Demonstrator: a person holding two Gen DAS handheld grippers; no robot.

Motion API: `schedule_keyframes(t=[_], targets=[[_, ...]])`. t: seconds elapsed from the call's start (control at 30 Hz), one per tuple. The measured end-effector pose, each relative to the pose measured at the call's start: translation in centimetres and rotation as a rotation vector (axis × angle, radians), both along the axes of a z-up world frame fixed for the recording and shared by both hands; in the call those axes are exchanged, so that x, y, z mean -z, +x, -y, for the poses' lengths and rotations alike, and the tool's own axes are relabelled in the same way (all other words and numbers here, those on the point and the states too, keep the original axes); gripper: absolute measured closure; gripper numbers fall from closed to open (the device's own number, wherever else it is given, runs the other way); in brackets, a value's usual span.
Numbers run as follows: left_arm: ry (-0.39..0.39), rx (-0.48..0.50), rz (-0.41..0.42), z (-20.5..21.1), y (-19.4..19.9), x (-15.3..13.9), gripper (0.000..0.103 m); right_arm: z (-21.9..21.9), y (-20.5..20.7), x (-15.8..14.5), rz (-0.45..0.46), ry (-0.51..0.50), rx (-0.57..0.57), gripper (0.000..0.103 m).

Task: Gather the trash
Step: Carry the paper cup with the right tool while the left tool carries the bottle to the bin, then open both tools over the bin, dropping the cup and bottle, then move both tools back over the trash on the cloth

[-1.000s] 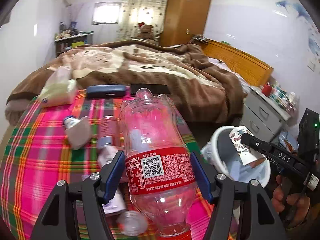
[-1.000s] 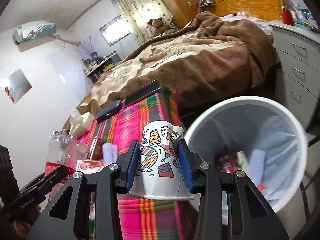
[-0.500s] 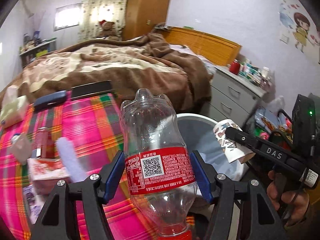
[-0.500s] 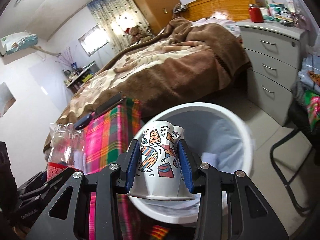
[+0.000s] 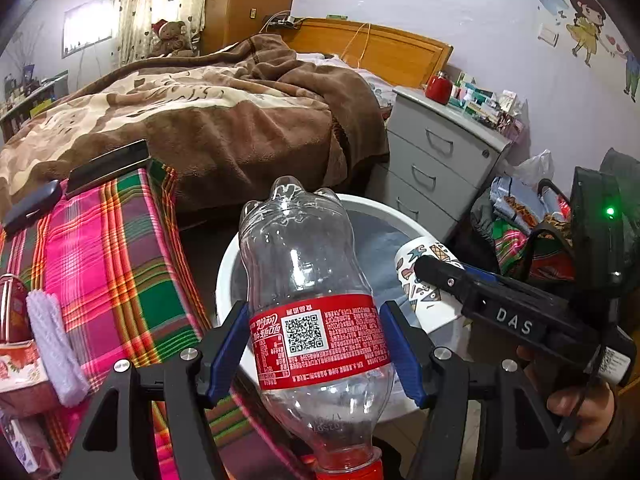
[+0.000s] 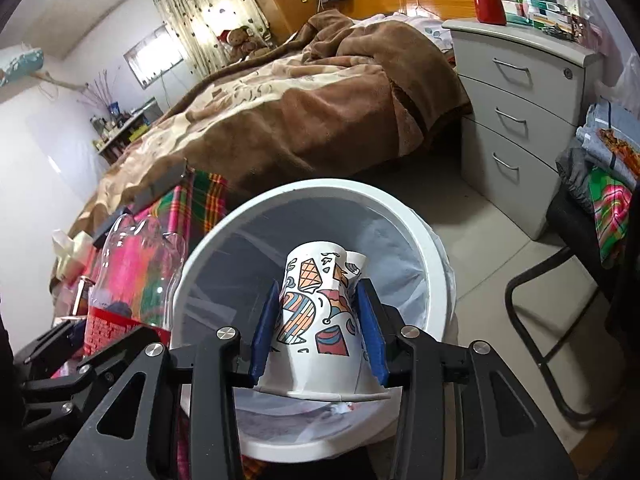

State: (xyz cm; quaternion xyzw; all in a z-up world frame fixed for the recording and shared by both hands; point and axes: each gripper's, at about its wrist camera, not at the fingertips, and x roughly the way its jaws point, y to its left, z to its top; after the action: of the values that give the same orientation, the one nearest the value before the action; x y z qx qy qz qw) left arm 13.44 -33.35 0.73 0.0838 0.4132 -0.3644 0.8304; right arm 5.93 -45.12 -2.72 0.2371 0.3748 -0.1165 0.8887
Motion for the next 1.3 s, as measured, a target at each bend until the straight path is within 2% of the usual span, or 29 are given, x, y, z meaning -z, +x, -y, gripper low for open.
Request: schedule_keyframes(t=[0.23,0.3,0.37,0.43,0.9,1.3], targets=[[0.012,0.0,-0.004,1.1,0.6,0.9,0.036,0.3,0.6,0.4,-0.023,-0.026,-0.014,0.059],[-0.006,-0.003,-0.021,1.0,0.9,1.0,0.036,0.2,0.5,0.4,-0.026,-0.042,-0.007,0.053],[-0.015,-0.009,-0.022,0.7,1.1,0.9,0.034,0.3,0.5,0.5,-0.02,-0.043,-0.004,0.038],[-0.014,-0.013,-0.004,0.5,1.0,0.6,0.03,0.2,0.3,0.4,-0.012,-0.035,-0.005,0.038],[-0.035,-0.074,0.011,-2.8,0.5,-0.5,0.03,-1.4,-0.4,-0.6,0.03,-0.017,-0.009,0.038],[-0.052,-0.156,0.054,-7.6,-0.7,-1.8,0.03,-4.6,-0.4,-2.0,0.07,-0.039,-0.056,0.038]])
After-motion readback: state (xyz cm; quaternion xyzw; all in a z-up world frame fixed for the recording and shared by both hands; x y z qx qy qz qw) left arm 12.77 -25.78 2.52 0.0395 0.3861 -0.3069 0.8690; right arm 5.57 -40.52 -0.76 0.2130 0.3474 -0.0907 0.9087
